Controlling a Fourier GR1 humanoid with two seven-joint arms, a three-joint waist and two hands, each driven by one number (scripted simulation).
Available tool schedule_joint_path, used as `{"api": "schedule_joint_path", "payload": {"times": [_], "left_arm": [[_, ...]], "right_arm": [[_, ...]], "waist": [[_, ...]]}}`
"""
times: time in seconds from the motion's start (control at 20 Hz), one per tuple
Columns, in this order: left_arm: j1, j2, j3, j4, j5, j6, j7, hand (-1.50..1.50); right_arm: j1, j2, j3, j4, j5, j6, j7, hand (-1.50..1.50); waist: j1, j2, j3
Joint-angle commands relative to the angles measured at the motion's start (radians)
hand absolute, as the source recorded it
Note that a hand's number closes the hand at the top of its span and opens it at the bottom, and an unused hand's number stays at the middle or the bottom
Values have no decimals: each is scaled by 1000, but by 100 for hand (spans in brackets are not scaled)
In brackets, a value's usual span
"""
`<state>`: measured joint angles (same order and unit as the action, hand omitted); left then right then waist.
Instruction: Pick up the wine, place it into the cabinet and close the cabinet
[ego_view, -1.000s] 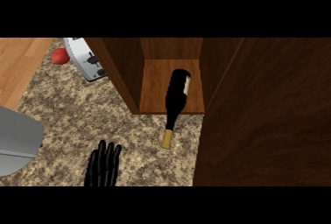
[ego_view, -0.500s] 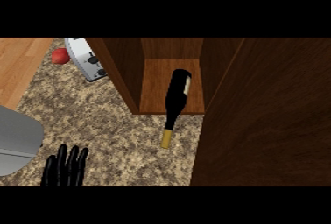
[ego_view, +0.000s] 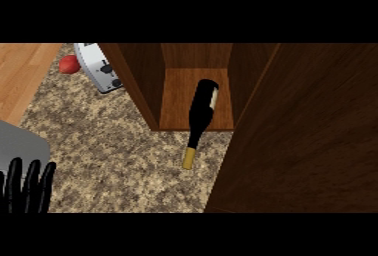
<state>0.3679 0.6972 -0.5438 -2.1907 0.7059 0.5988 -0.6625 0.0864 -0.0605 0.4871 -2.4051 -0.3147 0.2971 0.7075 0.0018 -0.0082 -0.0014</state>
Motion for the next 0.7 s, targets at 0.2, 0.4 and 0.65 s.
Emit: {"api": "schedule_joint_path", "payload": {"times": [0.2, 0.4, 0.65], "left_arm": [[118, 93, 190, 15, 104, -164, -23, -150], [164, 104, 219, -6, 106, -210, -33, -150], [143, 137, 306, -3, 176, -240, 40, -150]], "right_arm": [[-17, 44, 230, -190, 133, -104, 108, 150], [-61, 60, 391, -114, 228, -228, 64, 150], [-146, 60, 511, -72, 355, -375, 40, 150]], "waist": [[-1, -2, -1], [2, -4, -1], [-8, -3, -1]]}}
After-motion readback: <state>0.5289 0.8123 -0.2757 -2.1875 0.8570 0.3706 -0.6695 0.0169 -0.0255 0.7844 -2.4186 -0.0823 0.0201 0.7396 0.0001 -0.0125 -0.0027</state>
